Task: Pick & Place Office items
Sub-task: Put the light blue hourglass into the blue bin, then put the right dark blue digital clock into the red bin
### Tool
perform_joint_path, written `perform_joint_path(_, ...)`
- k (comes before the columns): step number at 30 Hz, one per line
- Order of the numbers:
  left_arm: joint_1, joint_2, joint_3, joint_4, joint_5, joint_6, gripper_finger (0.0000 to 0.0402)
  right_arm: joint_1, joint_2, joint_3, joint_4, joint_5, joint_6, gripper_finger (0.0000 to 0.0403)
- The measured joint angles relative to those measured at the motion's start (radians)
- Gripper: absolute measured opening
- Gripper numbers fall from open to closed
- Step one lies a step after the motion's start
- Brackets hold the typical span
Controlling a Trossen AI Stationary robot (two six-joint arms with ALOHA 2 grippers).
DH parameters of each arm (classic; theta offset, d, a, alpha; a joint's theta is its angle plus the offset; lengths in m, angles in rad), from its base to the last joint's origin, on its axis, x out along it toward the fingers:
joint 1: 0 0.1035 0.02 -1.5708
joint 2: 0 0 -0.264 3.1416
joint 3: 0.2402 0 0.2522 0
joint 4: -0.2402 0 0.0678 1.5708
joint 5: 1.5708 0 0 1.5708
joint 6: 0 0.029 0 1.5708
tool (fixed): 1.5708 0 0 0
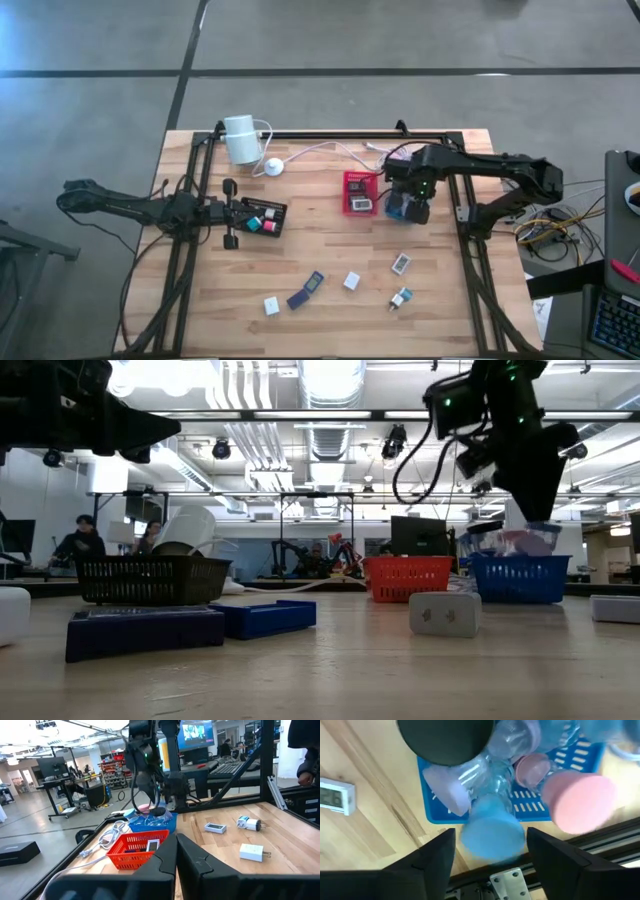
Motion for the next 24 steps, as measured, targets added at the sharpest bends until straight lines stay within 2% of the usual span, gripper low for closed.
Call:
perform_joint_path(6,0.000,0.000,0.000,0.000,0.000,-0.007,0.0011,0.000,-0.124,0.033,-0.016,0.005,0.042,0.0283)
perform_joint_path(9,0.000,0.000,0.000,0.000,0.000,-0.007,0.0012,0.000,-0.212,0.057,-0.021,0.008,0.073,0.0291)
perform_joint_path(11,0.000,0.000,0.000,0.000,0.000,-0.007,0.0010,0.007,-0.301,0.062,0.039,0.026,0.074,0.0289)
perform_joint_path(16,0.000,0.000,0.000,0.010,-0.003,-0.007,0.0008,0.039,-0.573,-0.022,0.356,-0.006,-0.001,0.0264)
perform_joint_path(19,0.000,0.000,0.000,0.018,-0.040,-0.020,0.0008,0.049,-0.734,-0.105,0.535,-0.013,-0.005,0.0242)
perform_joint_path(22,0.000,-0.001,0.000,0.024,-0.102,-0.050,0.0008,0.049,-0.881,-0.216,0.701,-0.024,-0.001,0.0207)
perform_joint_path(24,0.000,-0.001,0.000,0.023,-0.108,-0.060,0.0009,0.049,-0.970,-0.297,0.790,-0.058,-0.002,0.0178)
